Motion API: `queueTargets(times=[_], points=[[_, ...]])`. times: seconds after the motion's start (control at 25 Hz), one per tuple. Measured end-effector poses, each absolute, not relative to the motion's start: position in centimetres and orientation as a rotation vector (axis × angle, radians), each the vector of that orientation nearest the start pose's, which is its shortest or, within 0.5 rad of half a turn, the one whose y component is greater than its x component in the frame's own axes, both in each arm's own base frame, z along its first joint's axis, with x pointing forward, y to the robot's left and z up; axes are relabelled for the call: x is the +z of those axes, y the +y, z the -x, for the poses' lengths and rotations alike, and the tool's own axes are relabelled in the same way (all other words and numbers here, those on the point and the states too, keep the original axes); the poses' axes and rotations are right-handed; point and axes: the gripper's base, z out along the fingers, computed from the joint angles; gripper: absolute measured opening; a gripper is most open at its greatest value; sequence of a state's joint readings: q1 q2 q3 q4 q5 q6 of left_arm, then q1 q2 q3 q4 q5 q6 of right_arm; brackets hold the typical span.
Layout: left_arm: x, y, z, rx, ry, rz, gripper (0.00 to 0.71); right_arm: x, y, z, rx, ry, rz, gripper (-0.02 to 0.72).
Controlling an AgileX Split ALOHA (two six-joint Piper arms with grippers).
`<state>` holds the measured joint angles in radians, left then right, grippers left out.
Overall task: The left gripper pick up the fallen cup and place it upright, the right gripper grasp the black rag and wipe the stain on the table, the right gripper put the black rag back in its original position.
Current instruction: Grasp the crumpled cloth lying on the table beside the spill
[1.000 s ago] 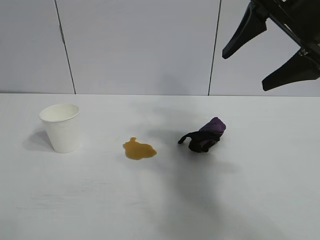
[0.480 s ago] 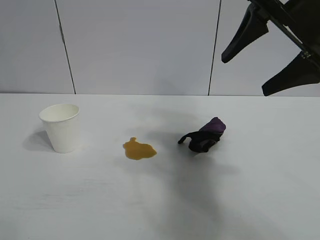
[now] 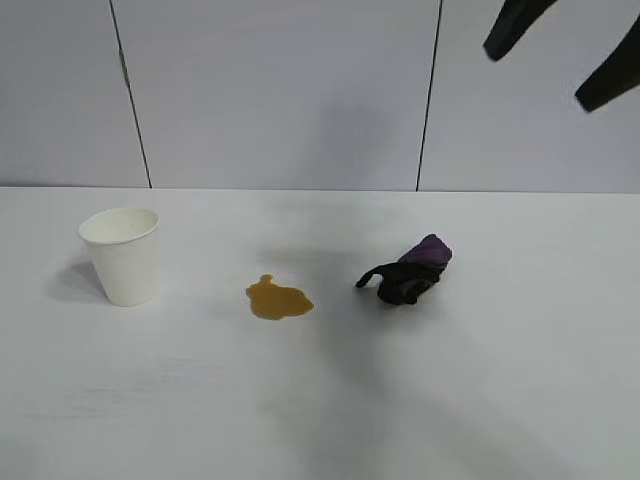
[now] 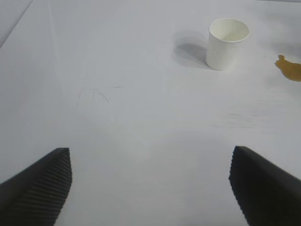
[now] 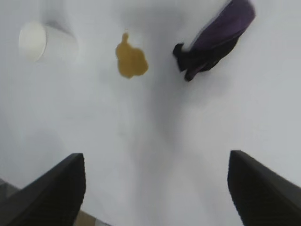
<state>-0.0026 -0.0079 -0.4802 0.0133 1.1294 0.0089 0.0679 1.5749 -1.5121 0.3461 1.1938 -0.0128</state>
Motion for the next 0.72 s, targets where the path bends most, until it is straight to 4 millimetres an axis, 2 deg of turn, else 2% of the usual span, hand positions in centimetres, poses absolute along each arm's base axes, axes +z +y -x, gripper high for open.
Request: queueTargets(times=[0.12, 0.24, 0.52, 0.64, 0.72], points=[[26.6, 0.1, 0.7, 0.020, 2.125, -0.011, 0.657, 36.8, 4.7, -34.1, 0.434, 2.695, -0.051, 0.568], [26.6, 0.1, 0.7, 0.020, 2.125, -0.011, 0.657, 36.3, 4.8, -36.1, 0.438, 2.707, -0.115, 0.559], [26.6, 0.1, 0.7, 0.020, 2.125, -0.011, 0.657, 28.5, 5.5, -40.4, 0.429, 2.904, -0.175, 0.515], [26.6, 0.1, 0.7, 0.020, 2.125, -0.011, 0.657, 26.1, 7.2, -41.3, 0.384, 2.935, -0.115, 0.512], [26.6, 0.1, 0.7, 0.019, 2.125, -0.010, 0.657, 25.1, 9.0, -41.7, 0.350, 2.920, -0.051, 0.503]])
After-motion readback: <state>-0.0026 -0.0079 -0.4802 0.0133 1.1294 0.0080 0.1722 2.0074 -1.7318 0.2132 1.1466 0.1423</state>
